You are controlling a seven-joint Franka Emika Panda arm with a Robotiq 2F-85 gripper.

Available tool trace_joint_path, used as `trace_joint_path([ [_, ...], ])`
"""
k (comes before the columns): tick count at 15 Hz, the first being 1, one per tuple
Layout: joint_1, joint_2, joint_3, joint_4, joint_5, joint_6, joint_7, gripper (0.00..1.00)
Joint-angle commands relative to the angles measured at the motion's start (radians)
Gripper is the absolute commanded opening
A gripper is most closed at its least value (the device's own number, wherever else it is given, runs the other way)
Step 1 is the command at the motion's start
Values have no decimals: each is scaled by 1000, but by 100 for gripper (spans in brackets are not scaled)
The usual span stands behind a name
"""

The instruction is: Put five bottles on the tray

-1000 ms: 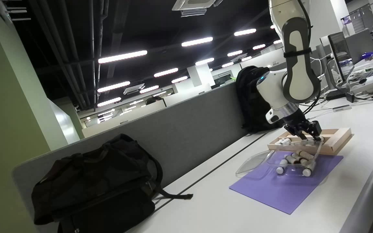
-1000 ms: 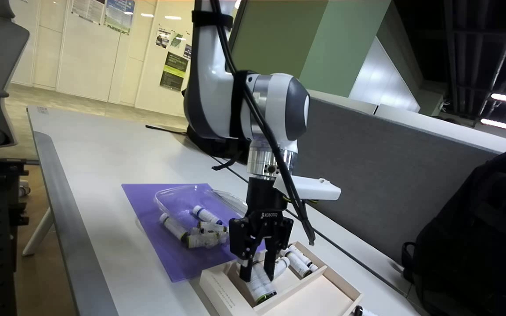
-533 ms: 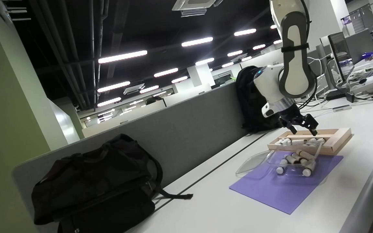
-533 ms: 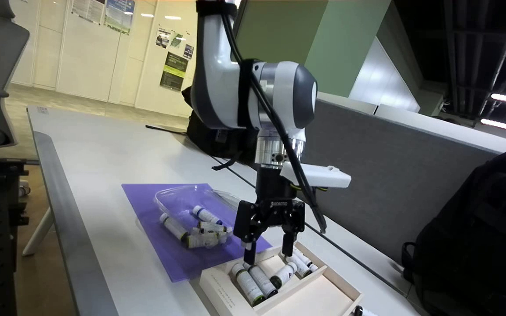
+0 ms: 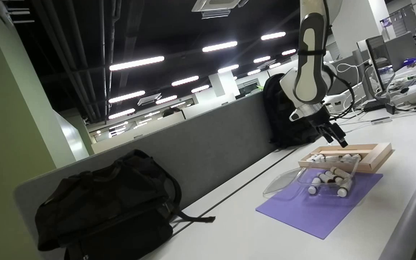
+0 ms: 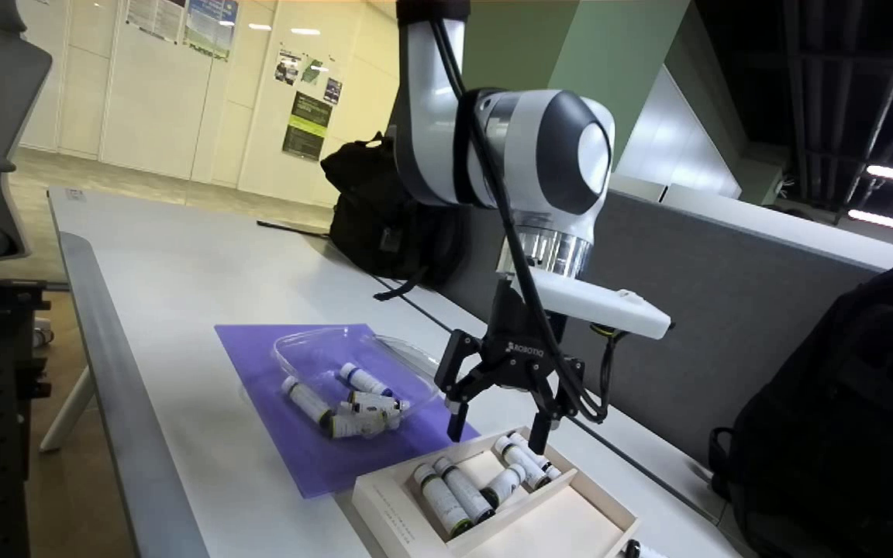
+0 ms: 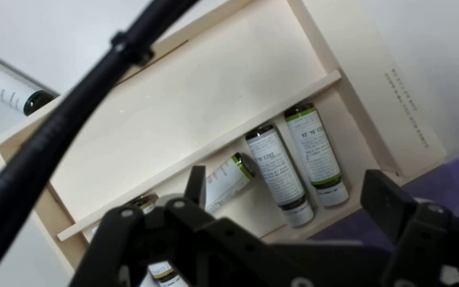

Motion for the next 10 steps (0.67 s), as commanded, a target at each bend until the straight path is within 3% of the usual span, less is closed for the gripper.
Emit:
trace_joint_path([
  [1,-8,60,26,97,104,-74,110,100],
  [4,-8,116,30,168,167,-108,205,100],
  [5,-19,70,39,101,128,-69,136,100],
  [10,-20,87,45,111,128,-70,138,100],
])
